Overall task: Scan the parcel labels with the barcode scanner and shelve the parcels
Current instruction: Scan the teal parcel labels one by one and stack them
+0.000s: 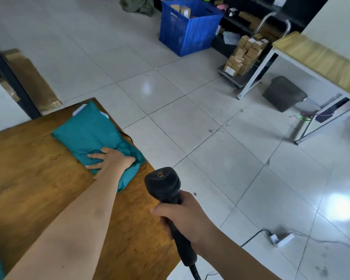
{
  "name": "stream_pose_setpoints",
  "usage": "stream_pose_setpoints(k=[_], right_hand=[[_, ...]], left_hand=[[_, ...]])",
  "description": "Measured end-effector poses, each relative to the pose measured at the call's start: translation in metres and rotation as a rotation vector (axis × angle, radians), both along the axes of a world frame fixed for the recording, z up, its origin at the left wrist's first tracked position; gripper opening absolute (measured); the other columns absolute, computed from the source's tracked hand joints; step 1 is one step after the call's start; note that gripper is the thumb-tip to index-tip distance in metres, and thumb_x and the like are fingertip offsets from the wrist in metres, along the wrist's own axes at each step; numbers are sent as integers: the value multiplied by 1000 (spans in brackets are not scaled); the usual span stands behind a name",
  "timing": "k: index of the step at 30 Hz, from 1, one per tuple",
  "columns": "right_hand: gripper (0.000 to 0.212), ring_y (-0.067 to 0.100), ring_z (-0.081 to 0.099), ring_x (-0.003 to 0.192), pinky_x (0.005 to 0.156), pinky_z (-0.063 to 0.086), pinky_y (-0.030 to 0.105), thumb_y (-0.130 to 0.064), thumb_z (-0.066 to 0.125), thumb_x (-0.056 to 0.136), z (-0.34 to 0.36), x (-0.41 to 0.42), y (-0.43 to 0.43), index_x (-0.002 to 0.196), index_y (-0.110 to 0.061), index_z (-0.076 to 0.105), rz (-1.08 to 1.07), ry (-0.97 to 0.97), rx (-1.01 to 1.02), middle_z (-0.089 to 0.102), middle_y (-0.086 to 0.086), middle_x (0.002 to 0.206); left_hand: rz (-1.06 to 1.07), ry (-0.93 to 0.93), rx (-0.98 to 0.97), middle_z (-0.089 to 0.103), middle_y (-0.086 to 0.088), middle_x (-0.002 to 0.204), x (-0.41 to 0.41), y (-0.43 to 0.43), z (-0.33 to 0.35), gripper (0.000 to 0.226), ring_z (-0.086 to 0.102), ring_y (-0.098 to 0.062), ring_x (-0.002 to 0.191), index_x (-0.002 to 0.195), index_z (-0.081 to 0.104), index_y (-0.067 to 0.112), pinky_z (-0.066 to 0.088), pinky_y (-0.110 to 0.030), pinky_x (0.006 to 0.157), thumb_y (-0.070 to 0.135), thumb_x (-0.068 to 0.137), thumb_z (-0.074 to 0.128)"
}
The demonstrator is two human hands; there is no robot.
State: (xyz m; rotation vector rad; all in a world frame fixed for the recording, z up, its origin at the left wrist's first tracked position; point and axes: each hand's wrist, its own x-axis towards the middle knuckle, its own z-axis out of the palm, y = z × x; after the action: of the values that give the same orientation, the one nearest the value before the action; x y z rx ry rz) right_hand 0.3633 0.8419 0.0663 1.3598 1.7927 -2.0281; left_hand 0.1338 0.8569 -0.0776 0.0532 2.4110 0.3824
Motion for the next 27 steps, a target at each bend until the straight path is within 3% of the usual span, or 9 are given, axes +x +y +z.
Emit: stream_pose_setpoints(k=[5, 8, 10, 12, 14, 17, 21, 24, 27], right_hand=[[19, 10, 44, 37, 54, 43, 24, -22, 69, 80, 1, -17, -15, 72, -15, 53, 82, 14, -20, 50, -6, 42], [20, 11, 45, 36, 54, 44, 24, -23, 69, 80, -1, -26, -26, 71, -13, 54, 120, 10, -18, 50, -5, 41], [18, 9, 46, 36, 50, 44, 21, -23, 70, 81, -4, -31, -34, 74, -13, 56, 136, 3, -26, 51, -4, 42], [15, 9, 46, 35, 46, 44, 19, -20, 69, 82, -7, -35, -41, 79, -13, 57, 147, 2, -51, 52, -3, 43], [13, 10, 47, 36, 45, 43, 20, -17, 70, 82, -10, -36, -47, 84, -11, 58, 143, 1, -82, 55, 0, 47], [13, 12, 48, 38, 44, 43, 21, -14, 70, 82, -18, -36, -57, 87, -10, 60, 150, -20, -106, 57, 3, 50], [10, 14, 46, 36, 42, 41, 21, -12, 69, 82, -26, -37, -71, 84, -9, 60, 175, -29, -128, 54, 6, 50], [11, 15, 44, 36, 43, 38, 23, -10, 68, 81, -28, -38, -83, 79, -4, 59, 225, 11, -184, 55, 7, 52], [13, 15, 44, 37, 45, 38, 24, -11, 68, 80, -29, -38, -94, 79, -3, 59, 270, 9, -243, 56, 8, 54]], left_hand=[[114, 28, 164, 9, -27, 150, 11, -72, 0, 101, 25, -43, 137, 146, -11, -3, 28, -43, 113, 13, 80, 63], [455, -73, 520, 60, -22, 106, 17, -137, -1, 57, 63, -31, 87, 135, 29, -11, 53, -39, 79, -4, 83, 53], [726, -295, 855, 71, -9, 67, 36, -178, 11, 19, 67, -19, 53, 105, 53, -5, 56, -27, 52, -2, 86, 56], [898, -491, 999, 68, -3, 51, 65, -212, 17, 15, 65, -14, 41, 87, 57, 5, 52, -24, 37, 18, 81, 63], [881, -541, 915, 72, -9, 63, 89, -237, 7, 8, 70, -24, 54, 92, 63, 4, 58, -36, 48, 9, 88, 58], [810, -289, 623, 66, -19, 77, 107, -260, -5, 23, 61, -33, 69, 100, 60, -6, 54, -42, 68, -8, 83, 46], [732, 157, 497, 55, -9, 83, 119, -277, 8, 23, 51, -25, 74, 81, 57, 5, 40, -36, 76, 18, 97, 47], [675, 30, 516, 64, -7, 91, 115, -277, -5, 35, 63, -28, 88, 91, 60, 8, 53, -40, 81, 42, 84, 66], [660, -114, 565, 72, -15, 101, 119, -279, -26, 13, 68, -25, 79, 83, 63, 14, 57, -43, 80, 23, 82, 72]])
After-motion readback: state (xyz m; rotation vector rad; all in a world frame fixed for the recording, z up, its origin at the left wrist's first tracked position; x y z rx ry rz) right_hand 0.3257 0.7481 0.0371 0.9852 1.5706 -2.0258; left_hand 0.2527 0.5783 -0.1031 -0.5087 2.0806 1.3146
